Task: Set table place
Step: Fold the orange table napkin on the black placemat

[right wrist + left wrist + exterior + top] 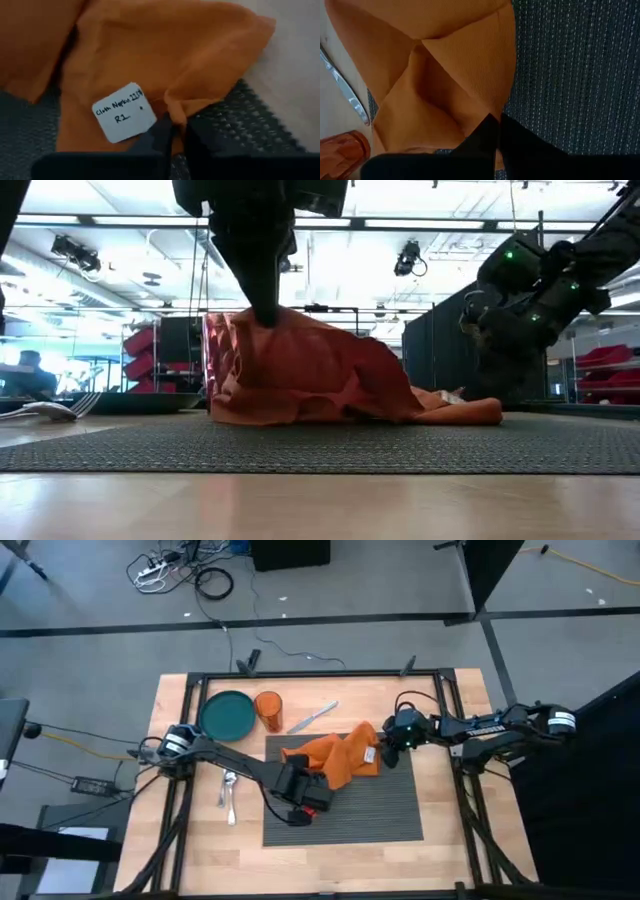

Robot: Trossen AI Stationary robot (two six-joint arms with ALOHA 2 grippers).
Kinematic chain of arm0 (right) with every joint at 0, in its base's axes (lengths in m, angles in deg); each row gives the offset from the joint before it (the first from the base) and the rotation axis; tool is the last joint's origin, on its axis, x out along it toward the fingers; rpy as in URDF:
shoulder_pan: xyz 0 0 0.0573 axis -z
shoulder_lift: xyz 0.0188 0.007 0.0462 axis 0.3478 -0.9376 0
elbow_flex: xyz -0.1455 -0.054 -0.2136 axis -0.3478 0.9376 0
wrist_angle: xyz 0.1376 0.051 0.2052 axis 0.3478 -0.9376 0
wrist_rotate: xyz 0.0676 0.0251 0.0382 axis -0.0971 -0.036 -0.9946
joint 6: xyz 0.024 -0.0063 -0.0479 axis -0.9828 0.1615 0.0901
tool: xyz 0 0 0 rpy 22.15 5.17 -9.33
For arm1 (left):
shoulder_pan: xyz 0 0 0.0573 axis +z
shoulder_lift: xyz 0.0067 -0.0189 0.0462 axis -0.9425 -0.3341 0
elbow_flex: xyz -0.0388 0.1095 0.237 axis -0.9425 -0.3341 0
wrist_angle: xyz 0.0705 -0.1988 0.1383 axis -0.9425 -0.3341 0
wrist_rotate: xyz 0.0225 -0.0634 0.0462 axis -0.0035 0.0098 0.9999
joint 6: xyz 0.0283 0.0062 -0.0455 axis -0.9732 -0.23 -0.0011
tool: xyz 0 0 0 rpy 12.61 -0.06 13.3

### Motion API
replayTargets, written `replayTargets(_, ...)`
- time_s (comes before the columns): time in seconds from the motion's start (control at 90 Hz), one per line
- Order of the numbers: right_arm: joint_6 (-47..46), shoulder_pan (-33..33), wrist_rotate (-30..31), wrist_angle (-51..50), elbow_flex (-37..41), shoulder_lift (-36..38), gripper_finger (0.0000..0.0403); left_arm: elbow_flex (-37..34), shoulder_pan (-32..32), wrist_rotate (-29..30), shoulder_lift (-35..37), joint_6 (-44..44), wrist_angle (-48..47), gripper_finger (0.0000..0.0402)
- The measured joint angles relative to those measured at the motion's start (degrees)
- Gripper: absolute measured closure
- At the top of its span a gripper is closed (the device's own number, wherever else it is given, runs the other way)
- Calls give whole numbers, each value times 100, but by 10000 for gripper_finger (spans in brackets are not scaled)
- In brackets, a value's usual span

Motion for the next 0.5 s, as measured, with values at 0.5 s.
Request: replayTargets(0.5, 492, -1238, 704, -2414, -1742, 2072, 403, 1082, -437, 1045, 7, 251, -1718, 402)
